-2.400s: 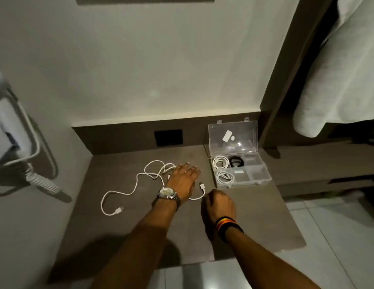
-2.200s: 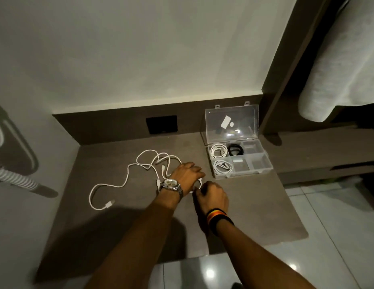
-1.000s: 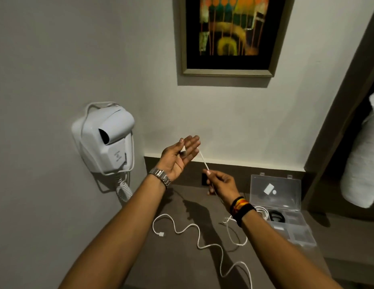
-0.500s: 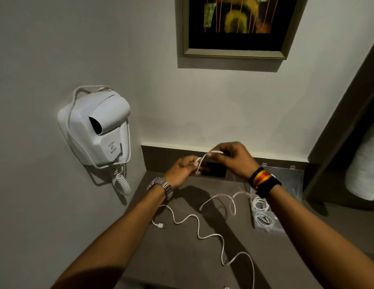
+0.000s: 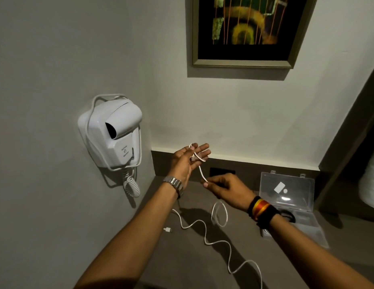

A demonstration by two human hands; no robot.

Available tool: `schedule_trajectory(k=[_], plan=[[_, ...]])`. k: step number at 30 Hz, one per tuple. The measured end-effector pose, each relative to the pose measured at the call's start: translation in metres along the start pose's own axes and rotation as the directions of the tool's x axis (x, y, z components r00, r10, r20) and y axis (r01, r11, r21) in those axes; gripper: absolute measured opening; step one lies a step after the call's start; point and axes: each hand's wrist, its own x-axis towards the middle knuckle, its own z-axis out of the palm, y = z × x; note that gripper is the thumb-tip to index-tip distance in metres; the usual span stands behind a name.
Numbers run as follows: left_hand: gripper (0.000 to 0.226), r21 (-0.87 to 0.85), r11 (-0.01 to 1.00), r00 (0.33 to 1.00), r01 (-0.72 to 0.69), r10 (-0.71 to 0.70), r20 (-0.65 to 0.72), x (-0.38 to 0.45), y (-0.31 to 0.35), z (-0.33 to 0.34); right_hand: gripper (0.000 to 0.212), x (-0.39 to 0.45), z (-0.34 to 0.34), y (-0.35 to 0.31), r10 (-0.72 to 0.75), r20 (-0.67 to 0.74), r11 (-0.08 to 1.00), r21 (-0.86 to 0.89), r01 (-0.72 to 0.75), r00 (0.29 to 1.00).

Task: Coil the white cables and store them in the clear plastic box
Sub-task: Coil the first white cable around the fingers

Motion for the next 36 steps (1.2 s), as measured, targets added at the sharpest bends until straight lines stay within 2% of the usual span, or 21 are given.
schedule_trajectory(k=[2, 4, 6, 7, 9, 11, 13, 16, 18, 19, 20, 22, 25, 27, 28, 29, 31, 33, 36], plan=[[0.019, 0.243, 0.97, 1.0, -0.011, 0.01, 0.006, -0.001, -0.002, -0.006, 0.036, -0.003, -0.016, -0.014, -0.068, -0.027, 0.986, -0.152, 0.063, 0.997], [0.024, 0.485, 0.874, 0.998, -0.034, 0.002, 0.067, -0.006, -0.007, -0.011, 0.032, 0.001, -0.039, -0.024, -0.127, -0.111, 0.964, -0.249, 0.097, 0.986], [0.027, 0.696, 0.712, 0.989, -0.092, -0.015, 0.146, -0.015, -0.01, -0.01, 0.022, 0.007, -0.061, -0.032, -0.167, -0.174, 0.96, -0.252, 0.12, 0.971], [0.028, 0.725, 0.681, 0.981, -0.108, -0.047, 0.191, -0.021, -0.01, -0.005, 0.016, 0.01, -0.068, -0.033, -0.167, -0.2, 0.967, -0.225, 0.12, 0.965], [0.03, 0.622, 0.78, 0.965, -0.073, -0.103, 0.242, -0.031, -0.008, 0.005, 0.014, 0.019, -0.076, -0.033, -0.136, -0.261, 0.988, -0.107, 0.111, 0.956], [0.029, 0.442, 0.897, 0.962, 0.002, -0.122, 0.243, -0.036, -0.003, 0.013, 0.014, 0.026, -0.077, -0.025, -0.046, -0.347, 0.993, 0.089, 0.082, 0.937], [0.028, 0.217, 0.972, 0.959, 0.086, -0.14, 0.247, -0.038, -0.001, 0.014, 0.012, 0.029, -0.071, -0.011, 0.045, -0.393, 0.968, 0.246, 0.058, 0.919], [0.025, -0.055, 0.99, 0.975, 0.126, -0.114, 0.193, -0.039, 0.006, 0.013, 0.018, 0.023, -0.04, 0.006, 0.141, -0.298, 0.945, 0.324, -0.039, 0.944], [0.023, -0.172, 0.98, 0.989, 0.095, -0.074, 0.126, -0.035, 0.012, 0.013, 0.024, 0.006, -0.015, 0.006, 0.138, -0.173, 0.962, 0.258, -0.09, 0.975], [0.022, -0.159, 0.985, 0.994, 0.073, -0.058, 0.095, -0.032, 0.014, 0.012, 0.026, -0.003, -0.005, 0.001, 0.117, -0.109, 0.978, 0.186, -0.096, 0.987], [0.023, -0.074, 0.996, 0.997, 0.046, -0.041, 0.058, -0.03, 0.015, 0.009, 0.028, -0.011, 0.003, -0.004, 0.089, -0.046, 0.991, 0.103, -0.084, 0.995], [0.024, 0.243, 0.97, 1.0, -0.019, 0.016, 0.016, -0.027, 0.011, 0.002, 0.032, -0.023, 0.008, -0.017, 0.039, 0.045, 0.998, -0.058, -0.036, 0.998], [0.022, 0.653, 0.748, 0.993, -0.119, 0.076, 0.094, -0.033, 0.001, -0.012, 0.036, -0.025, -0.01, -0.037, -0.046, 0.053, 0.965, -0.256, 0.058, 0.998], [0.022, 0.801, 0.569, 0.982, -0.186, 0.078, 0.172, -0.037, -0.003, -0.016, 0.031, -0.018, -0.03, -0.05, -0.109, 0.006, 0.941, -0.32, 0.105, 0.994], [0.022, 0.831, 0.513, 0.976, -0.215, 0.077, 0.205, -0.04, -0.004, -0.016, 0.029, -0.013, -0.039, -0.054, -0.132, -0.032, 0.947, -0.3, 0.117, 0.991], [0.023, 0.821, 0.525, 0.972, -0.226, 0.062, 0.229, -0.043, -0.005, -0.014, 0.025, -0.008, -0.048, -0.058, -0.146, -0.082, 0.962, -0.244, 0.123, 0.986], [0.026, 0.654, 0.739, 0.97, -0.16, -0.004, 0.242, -0.052, -0.006, -0.005, 0.011, 0.004, -0.062, -0.057, -0.148, -0.197, 0.986, -0.103, 0.13, 0.969], [0.029, 0.425, 0.904, 0.974, -0.032, -0.067, 0.216, -0.056, -0.003, 0.004, 0.011, 0.013, -0.066, -0.048, -0.098, -0.286, 0.992, 0.053, 0.118, 0.953], [0.028, 0.085, 0.992, 0.976, 0.09, -0.105, 0.193, -0.056, 0.004, 0.009, 0.013, 0.018, -0.047, -0.026, 0.052, -0.299, 0.938, 0.342, 0.057, 0.953]])
